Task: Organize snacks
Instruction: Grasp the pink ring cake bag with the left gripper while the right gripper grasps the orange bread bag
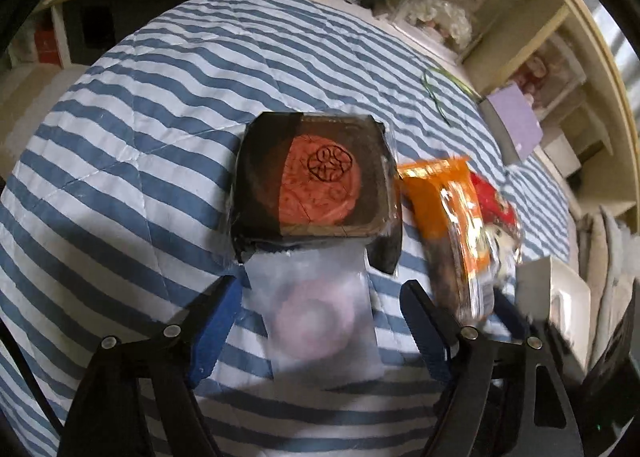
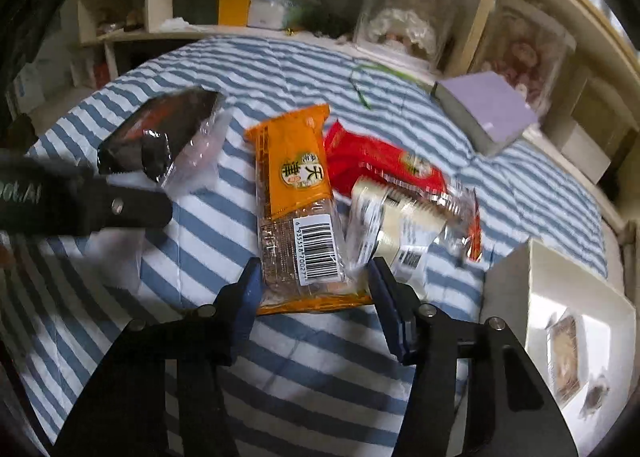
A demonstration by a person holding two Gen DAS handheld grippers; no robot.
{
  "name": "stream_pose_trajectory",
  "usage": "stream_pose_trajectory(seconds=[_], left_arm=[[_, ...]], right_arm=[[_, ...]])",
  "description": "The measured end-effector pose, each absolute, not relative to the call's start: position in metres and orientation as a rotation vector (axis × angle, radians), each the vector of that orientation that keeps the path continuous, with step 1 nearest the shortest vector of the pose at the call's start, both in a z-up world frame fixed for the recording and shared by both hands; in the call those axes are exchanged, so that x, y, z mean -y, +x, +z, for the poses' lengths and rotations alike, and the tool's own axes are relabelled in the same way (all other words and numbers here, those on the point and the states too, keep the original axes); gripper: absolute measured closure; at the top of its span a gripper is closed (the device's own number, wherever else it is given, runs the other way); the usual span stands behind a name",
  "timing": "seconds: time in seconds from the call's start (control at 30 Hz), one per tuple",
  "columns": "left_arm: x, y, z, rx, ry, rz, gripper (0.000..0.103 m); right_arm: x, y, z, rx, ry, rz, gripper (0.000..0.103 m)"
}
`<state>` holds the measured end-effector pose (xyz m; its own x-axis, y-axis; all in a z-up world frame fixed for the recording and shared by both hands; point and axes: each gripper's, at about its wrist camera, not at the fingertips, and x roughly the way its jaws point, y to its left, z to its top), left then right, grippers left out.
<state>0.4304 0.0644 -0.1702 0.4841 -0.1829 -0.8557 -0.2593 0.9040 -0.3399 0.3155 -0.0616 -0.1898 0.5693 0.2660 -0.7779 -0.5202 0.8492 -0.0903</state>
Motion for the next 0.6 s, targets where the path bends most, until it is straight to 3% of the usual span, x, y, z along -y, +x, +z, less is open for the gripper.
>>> stream_pose_trajectory(seconds=[0.27,0.43,0.6], left_arm=[[-0.043,0.428,-0.178,-1.062,-0.303,0.058,0.027],[-0.025,0.423,-0.182,-1.061,-0.169,0.072,0.034],[-0.030,0.414,-0.178,-1.093,-0.177,0.072,0.047]], right_arm=[[0.076,0.302,-0.183,-0.987,-0.209,0.469,0.049],[0.085,0.278,-0.179,-1.054,-0.212,0.447,0.049],[0.098,0.254,-0.172,-1.095,-0.172,0.421,0.049]])
